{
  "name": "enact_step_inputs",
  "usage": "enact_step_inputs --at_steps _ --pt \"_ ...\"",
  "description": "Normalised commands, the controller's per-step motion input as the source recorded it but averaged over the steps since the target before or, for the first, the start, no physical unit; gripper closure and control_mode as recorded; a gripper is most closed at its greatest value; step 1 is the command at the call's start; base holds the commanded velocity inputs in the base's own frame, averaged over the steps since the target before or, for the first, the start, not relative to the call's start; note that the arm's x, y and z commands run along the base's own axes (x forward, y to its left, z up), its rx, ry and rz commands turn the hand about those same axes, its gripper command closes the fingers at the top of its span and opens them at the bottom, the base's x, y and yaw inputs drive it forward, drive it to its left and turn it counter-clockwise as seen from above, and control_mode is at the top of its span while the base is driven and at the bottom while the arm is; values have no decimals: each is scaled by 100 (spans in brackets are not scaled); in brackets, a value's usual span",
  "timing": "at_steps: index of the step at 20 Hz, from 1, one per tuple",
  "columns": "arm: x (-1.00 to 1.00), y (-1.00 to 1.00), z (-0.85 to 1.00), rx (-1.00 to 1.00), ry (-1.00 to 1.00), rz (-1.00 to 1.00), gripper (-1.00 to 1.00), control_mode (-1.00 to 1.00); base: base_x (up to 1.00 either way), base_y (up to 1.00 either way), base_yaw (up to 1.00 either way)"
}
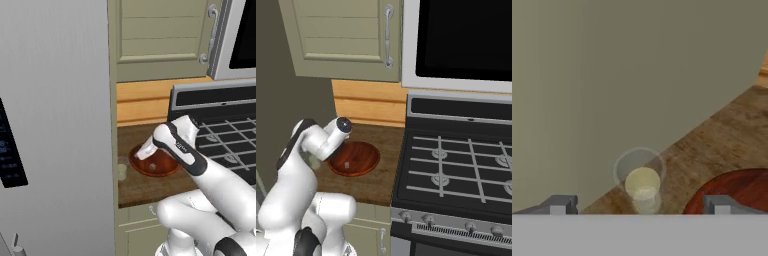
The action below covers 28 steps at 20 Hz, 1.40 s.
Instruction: Grab a lemon wedge from the fridge and one ice cube from the ice bowl, and put them in the glass of lemonade.
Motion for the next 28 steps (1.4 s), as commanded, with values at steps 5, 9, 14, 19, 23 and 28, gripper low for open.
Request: enact_step_inputs --at_steps 5,9,14,19,23,28 --pt "-6 -61 100 -26 25 -9 -100 -100 0 0 0" --pt "-52 -91 22 -11 16 -20 -100 -100 0 0 0" --pt "-99 -99 -51 0 0 -34 -100 -100 0 0 0" --pt "-80 -47 -17 0 0 -35 -100 -100 0 0 0" --pt "-22 5 46 -4 0 -32 -100 -100 0 0 0" --pt "-37 6 55 0 -3 -25 -100 -100 0 0 0"
